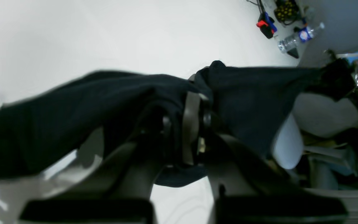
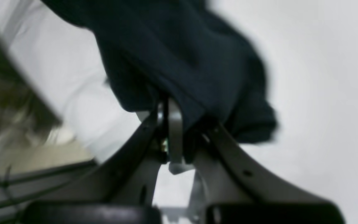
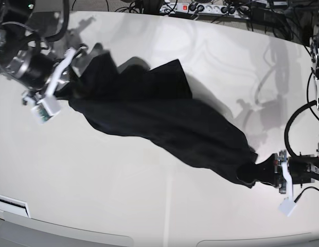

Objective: Layout the t-shirt on the table in an organized manner, then fold the t-shirt properly
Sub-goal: 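Stretch the shirt between both grippers, pulling the grippers apart, then lift and swing the shirt with both grippers, then lay it flat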

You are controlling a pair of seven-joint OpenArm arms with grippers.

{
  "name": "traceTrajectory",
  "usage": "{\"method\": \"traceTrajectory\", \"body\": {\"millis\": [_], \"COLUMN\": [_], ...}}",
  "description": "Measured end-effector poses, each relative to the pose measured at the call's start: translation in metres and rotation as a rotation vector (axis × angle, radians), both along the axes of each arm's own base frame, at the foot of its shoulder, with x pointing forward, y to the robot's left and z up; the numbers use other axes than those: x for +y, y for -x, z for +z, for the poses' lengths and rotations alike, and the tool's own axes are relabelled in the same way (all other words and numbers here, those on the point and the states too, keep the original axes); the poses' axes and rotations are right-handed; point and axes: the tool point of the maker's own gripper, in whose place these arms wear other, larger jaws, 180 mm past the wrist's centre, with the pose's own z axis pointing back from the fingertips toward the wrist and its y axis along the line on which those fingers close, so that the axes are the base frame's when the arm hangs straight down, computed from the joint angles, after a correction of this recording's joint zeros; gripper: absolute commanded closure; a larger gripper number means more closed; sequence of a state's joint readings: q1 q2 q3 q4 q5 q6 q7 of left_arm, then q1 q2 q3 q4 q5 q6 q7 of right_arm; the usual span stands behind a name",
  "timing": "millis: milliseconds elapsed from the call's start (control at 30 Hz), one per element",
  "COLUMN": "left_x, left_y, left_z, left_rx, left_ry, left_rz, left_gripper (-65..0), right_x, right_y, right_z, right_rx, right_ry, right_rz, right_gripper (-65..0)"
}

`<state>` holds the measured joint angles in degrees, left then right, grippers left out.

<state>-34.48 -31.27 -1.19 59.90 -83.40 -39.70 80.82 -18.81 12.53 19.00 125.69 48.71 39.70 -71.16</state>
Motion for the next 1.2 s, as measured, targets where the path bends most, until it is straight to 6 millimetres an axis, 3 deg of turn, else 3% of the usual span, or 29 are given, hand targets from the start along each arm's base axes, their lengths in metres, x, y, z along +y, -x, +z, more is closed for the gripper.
{"method": "traceTrajectory", "body": {"millis": [100,400,567,667,833,1033,1200], "left_x": [0.001,-0.002,-0.007,-0.022,-0.051,-0.081,-0.097], "left_y": [0.006,0.028,0.0,-0.021,-0.054,-0.083,-0.094], "left_z": [-0.008,-0.037,-0.019,0.011,0.076,0.146,0.217], "left_rx": [0.023,0.099,0.005,-0.07,-0.217,-0.383,-0.532], "left_ry": [0.0,0.003,0.016,0.037,0.074,0.044,0.052], "left_rz": [0.001,-0.005,0.049,0.026,-0.029,-0.073,-0.101], "left_gripper": [0.0,0.0,0.0,0.0,0.0,0.0,0.0], "right_x": [-0.017,-0.021,-0.041,-0.055,-0.078,-0.103,-0.122], "right_y": [-0.002,-0.011,-0.049,-0.066,-0.089,-0.111,-0.121], "right_z": [0.009,0.021,0.051,0.066,0.096,0.152,0.193], "right_rx": [-0.021,-0.073,-0.221,-0.267,-0.344,-0.487,-0.578], "right_ry": [-0.024,-0.049,0.033,0.071,0.151,0.265,0.366], "right_rz": [-0.056,-0.071,-0.076,-0.07,-0.071,-0.068,-0.08], "right_gripper": [0.0,0.0,0.0,0.0,0.0,0.0,0.0]}}
